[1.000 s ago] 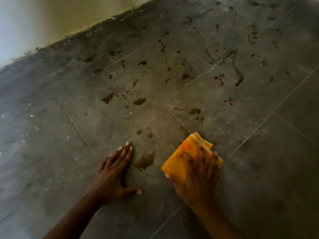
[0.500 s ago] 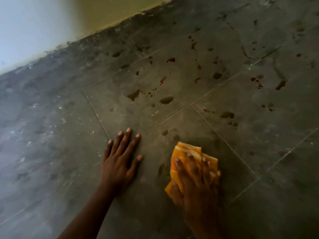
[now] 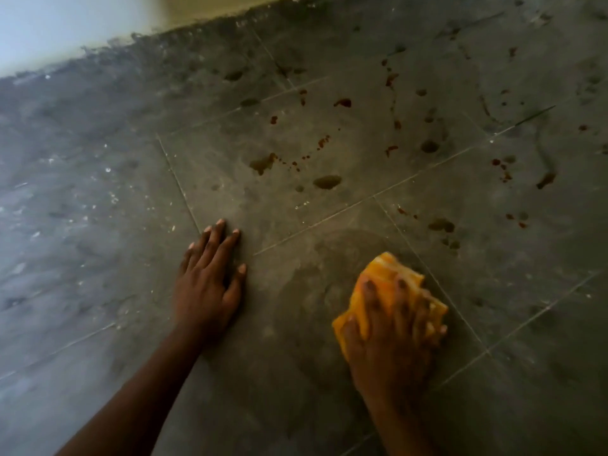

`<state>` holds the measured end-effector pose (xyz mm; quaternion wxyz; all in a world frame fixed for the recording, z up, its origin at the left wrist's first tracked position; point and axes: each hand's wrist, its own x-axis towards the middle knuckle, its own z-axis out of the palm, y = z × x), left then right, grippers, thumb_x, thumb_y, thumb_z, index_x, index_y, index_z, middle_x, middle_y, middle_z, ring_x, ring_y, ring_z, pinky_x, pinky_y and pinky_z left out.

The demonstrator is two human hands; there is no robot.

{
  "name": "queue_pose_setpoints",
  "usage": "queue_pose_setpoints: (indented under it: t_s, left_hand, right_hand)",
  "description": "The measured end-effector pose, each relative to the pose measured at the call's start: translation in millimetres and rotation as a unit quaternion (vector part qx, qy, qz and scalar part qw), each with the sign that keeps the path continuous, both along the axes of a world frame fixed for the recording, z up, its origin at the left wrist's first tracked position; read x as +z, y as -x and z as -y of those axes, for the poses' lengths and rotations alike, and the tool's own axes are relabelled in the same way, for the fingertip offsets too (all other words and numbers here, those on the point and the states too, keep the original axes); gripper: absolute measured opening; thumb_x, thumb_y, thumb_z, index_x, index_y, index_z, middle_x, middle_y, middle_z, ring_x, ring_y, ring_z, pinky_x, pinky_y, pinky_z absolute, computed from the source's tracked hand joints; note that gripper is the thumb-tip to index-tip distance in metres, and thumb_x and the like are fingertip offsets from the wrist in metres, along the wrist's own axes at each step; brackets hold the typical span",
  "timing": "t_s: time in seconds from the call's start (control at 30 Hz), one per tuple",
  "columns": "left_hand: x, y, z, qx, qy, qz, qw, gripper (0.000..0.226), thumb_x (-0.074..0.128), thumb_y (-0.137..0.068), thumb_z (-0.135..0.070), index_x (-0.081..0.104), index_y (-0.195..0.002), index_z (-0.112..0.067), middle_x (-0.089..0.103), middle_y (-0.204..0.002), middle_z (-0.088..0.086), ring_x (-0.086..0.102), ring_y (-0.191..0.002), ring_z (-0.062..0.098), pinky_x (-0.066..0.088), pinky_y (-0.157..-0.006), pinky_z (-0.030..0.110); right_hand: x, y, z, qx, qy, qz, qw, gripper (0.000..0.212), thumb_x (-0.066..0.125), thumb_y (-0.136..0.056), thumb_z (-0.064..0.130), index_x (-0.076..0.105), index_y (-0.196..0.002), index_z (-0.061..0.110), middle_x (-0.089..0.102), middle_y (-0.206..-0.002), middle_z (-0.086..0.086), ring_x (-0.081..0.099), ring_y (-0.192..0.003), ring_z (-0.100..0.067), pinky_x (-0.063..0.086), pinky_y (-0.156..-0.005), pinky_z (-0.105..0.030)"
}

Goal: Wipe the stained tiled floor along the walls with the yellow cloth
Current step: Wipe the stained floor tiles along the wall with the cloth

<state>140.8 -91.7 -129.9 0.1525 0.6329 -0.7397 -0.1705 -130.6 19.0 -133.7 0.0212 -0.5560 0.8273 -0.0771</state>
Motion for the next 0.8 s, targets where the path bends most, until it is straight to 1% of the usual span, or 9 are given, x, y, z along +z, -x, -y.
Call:
queue_pose_setpoints:
  t_s: [0.1, 0.2, 0.27, 0.33, 0.43, 0.5, 0.57, 0.67, 0.8]
  left_hand:
    - [-6, 6, -4, 0.016, 0.01, 0.025, 1.0, 0.065, 0.032, -0.106, -0.05, 0.016, -0.167, -0.035, 0.003, -0.178, -0.007, -0.005, -0.164, 0.012, -0.001, -0.133, 0.04]
    - [-6, 7, -5, 0.069, 0.006, 0.044, 0.997, 0.068, 0.032, -0.104, -0.056, 0.017, -0.167, -0.037, 0.001, -0.178, -0.004, -0.007, -0.164, 0.015, -0.003, -0.133, 0.045]
    - [-2, 6, -3, 0.106, -0.004, 0.046, 0.993, 0.068, 0.032, -0.103, -0.06, 0.02, -0.166, -0.038, 0.003, -0.178, -0.003, -0.004, -0.164, 0.017, -0.001, -0.133, 0.047]
    - [2, 8, -4, 0.105, -0.013, 0.046, 0.993, 0.068, 0.028, -0.103, -0.062, 0.019, -0.167, -0.038, 0.002, -0.178, -0.003, -0.005, -0.164, 0.017, 0.001, -0.133, 0.05]
    - [2, 9, -6, 0.095, -0.013, 0.046, 0.994, 0.068, 0.025, -0.104, -0.062, 0.015, -0.167, -0.038, 0.0, -0.178, -0.002, -0.005, -0.164, 0.018, 0.002, -0.133, 0.052]
    - [-1, 7, -4, 0.09, -0.005, 0.047, 0.995, 0.068, 0.026, -0.105, -0.061, 0.015, -0.167, -0.037, 0.001, -0.178, -0.002, -0.004, -0.165, 0.019, 0.002, -0.133, 0.052]
    - [-3, 7, -3, 0.087, 0.004, 0.048, 0.995, 0.068, 0.028, -0.104, -0.061, 0.016, -0.167, -0.037, 0.002, -0.178, -0.001, -0.003, -0.165, 0.02, 0.001, -0.133, 0.05]
    - [-4, 8, -5, 0.1, 0.001, 0.053, 0.994, 0.07, 0.031, -0.101, -0.063, 0.02, -0.166, -0.04, 0.006, -0.178, -0.001, 0.004, -0.164, 0.024, 0.006, -0.13, 0.051]
    - [11, -1, 18, 0.116, -0.01, 0.019, 0.993, 0.074, 0.034, -0.095, -0.067, 0.03, -0.163, -0.038, 0.02, -0.175, 0.001, 0.019, -0.157, 0.033, 0.015, -0.125, 0.058]
  right_hand:
    - [-3, -22, 80, -0.138, 0.004, 0.067, 0.988, 0.074, 0.031, -0.087, 0.073, 0.034, -0.157, 0.049, 0.011, -0.174, -0.007, -0.001, -0.159, -0.045, 0.006, -0.119, -0.076]
    - [1, -73, 98, 0.046, 0.019, 0.062, 0.997, 0.077, 0.04, -0.086, 0.077, 0.033, -0.157, 0.049, 0.012, -0.175, -0.005, 0.001, -0.159, -0.043, 0.0, -0.121, -0.071]
    - [4, -71, 57, 0.202, 0.018, 0.029, 0.979, 0.078, 0.05, -0.083, 0.075, 0.038, -0.155, 0.049, 0.019, -0.174, -0.002, 0.013, -0.159, -0.04, 0.006, -0.122, -0.07]
    - [3, -35, 12, 0.258, 0.003, -0.004, 0.966, 0.08, 0.054, -0.081, 0.074, 0.038, -0.155, 0.049, 0.018, -0.173, -0.002, 0.02, -0.157, -0.041, 0.016, -0.119, -0.072]
    - [0, 24, 1, 0.134, -0.012, -0.027, 0.991, 0.076, 0.046, -0.085, 0.073, 0.038, -0.156, 0.046, 0.02, -0.173, -0.008, 0.02, -0.155, -0.047, 0.018, -0.118, -0.072]
    - [3, 26, 42, -0.02, -0.011, 0.0, 1.0, 0.075, 0.039, -0.088, 0.075, 0.038, -0.156, 0.045, 0.02, -0.172, -0.01, 0.012, -0.157, -0.047, 0.014, -0.12, -0.071]
    - [1, -1, 100, -0.085, 0.001, 0.042, 0.995, 0.077, 0.034, -0.088, 0.078, 0.034, -0.158, 0.045, 0.014, -0.173, -0.012, 0.002, -0.158, -0.048, 0.005, -0.121, -0.073]
    - [-3, -49, 140, 0.016, 0.047, 0.065, 0.997, 0.075, 0.039, -0.089, 0.077, 0.039, -0.156, 0.044, 0.021, -0.173, -0.009, 0.007, -0.158, -0.046, 0.008, -0.121, -0.072]
    - [6, -53, 67, 0.177, 0.028, 0.025, 0.983, 0.076, 0.047, -0.087, 0.076, 0.034, -0.157, 0.049, 0.017, -0.174, -0.001, 0.013, -0.159, -0.04, 0.015, -0.122, -0.066]
